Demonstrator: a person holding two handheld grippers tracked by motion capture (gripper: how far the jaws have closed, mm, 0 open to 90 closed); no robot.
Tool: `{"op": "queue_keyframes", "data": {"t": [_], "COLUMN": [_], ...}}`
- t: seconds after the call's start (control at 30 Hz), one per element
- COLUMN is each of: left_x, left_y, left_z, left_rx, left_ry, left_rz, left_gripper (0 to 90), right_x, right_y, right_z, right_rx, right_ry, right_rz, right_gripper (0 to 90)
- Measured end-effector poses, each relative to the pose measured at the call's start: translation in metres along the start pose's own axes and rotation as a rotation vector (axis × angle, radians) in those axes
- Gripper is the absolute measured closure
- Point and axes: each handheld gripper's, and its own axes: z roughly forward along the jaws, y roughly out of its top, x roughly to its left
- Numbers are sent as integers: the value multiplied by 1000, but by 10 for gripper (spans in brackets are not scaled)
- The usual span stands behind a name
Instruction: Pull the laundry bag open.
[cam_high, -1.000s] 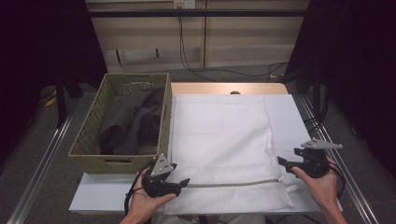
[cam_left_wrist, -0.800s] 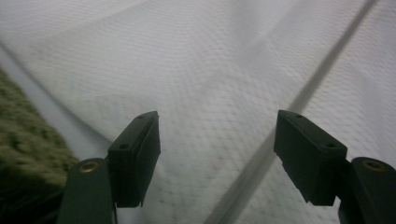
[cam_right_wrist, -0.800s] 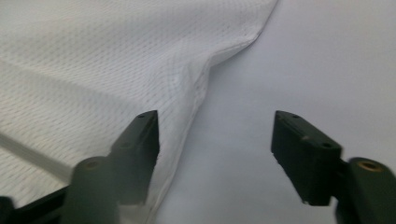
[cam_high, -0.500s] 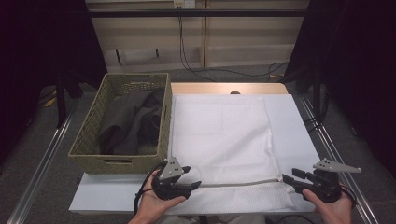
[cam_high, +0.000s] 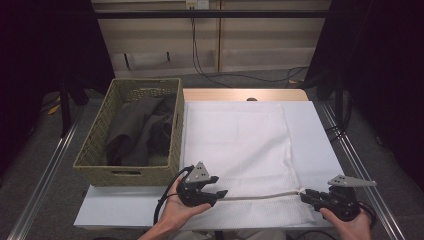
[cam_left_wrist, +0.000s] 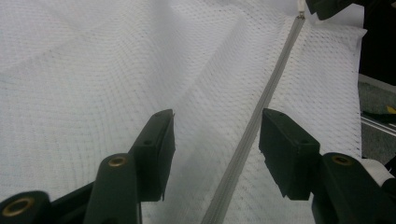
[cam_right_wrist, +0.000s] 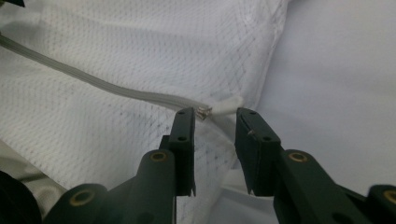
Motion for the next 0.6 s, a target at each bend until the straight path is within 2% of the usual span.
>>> {"op": "queue_keyframes", "data": {"t": [0.07,0.1,0.2,0.23,0.27,0.3,0.33,0.37,0.43,0.6], "left_x": [-1,-3,-6,-10,-10,-13,-13,-14,-15,-18], "left_y": [-1,-1,0,1,1,2,2,3,5,10], "left_z": [1,3,5,7,7,8,9,9,10,16], "left_rx": [3,17,17,25,25,31,17,31,27,23], "left_ry": [-8,-1,-10,-17,-17,-32,-43,-33,-35,-48], "left_rz": [1,19,21,25,25,38,37,36,25,44], "left_gripper": [455,455,454,453,451,445,443,443,442,441], "right_x": [1,2,4,6,6,8,8,8,6,6], "right_y": [-1,0,1,2,2,2,3,2,1,-1], "right_z": [3,5,7,12,12,14,14,14,14,17], "right_rx": [27,33,30,56,56,64,67,69,79,124], "right_ry": [-9,-19,-25,-44,-44,-60,-61,-59,-71,-74], "right_rz": [-4,-15,-20,-39,-39,-67,-61,-64,-64,-69], "right_gripper": [690,676,634,616,616,614,614,609,605,616]}}
